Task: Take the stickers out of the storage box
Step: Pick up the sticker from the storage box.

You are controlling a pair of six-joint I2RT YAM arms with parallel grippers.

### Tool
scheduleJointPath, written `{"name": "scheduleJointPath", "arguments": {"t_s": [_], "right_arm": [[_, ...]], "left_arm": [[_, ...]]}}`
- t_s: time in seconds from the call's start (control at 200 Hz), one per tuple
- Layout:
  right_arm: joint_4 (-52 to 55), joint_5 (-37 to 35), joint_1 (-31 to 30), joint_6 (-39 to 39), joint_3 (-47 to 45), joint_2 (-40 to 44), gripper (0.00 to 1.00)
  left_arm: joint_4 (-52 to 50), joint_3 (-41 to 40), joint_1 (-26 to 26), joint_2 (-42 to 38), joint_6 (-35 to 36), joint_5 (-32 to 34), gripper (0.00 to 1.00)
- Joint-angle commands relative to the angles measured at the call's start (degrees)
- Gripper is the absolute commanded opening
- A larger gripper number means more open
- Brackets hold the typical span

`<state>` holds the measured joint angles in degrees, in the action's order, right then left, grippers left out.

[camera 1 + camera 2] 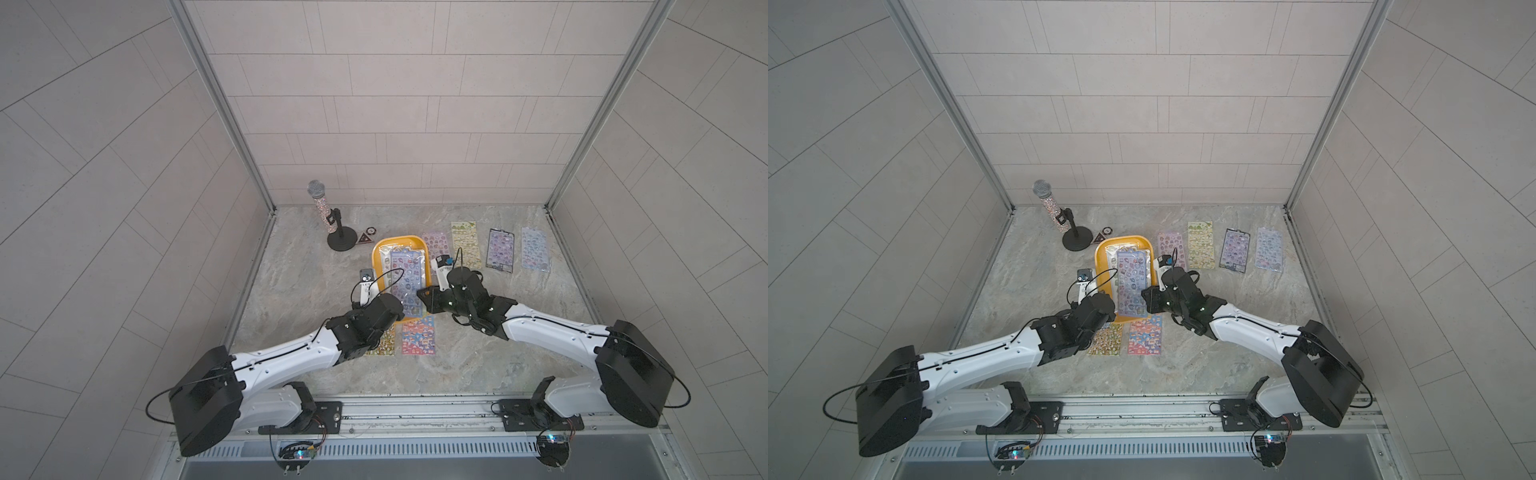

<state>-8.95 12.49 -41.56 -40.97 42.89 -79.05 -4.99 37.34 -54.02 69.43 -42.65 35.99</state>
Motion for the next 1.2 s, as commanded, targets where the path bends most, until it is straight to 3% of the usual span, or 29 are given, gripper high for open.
{"name": "scheduleJointPath", "arguments": {"t_s": [0.0, 0.185, 0.555, 0.68, 0.846, 0.981, 1.191], "right_arm": [[-1.37, 0.20, 0.21, 0.23, 0.00, 0.72, 0.08], [-2.94, 0.99, 0.19, 0.61, -1.05, 2.09, 0.00], [0.01, 1.22, 0.17, -1.28, -1.78, 9.97, 0.00], [8.48, -1.16, 0.63, -1.22, 0.41, 12.94, 0.00], [13.73, 2.70, 4.41, -4.09, 0.04, 18.04, 0.00], [25.88, 0.45, 7.14, -2.22, 2.23, 23.70, 0.00], [44.23, 5.07, 18.75, 0.95, 5.41, 27.18, 0.00]], "left_arm": [[1.34, 1.93, 0.32, 0.07, -0.57, 0.78, 0.00], [1.36, 1.95, 0.32, 0.26, -0.36, 1.26, 0.00], [0.86, 2.10, 0.41, -0.37, 0.77, 2.73, 0.00], [0.64, 2.27, 0.91, 0.17, 0.80, 2.64, 0.00], [-0.02, 2.28, 2.30, 0.05, 0.73, 2.29, 0.00], [-0.34, 1.82, 4.25, -0.76, 0.50, 1.18, 0.00], [-0.95, 1.09, 6.12, -2.44, 0.45, 1.10, 0.00]]}}
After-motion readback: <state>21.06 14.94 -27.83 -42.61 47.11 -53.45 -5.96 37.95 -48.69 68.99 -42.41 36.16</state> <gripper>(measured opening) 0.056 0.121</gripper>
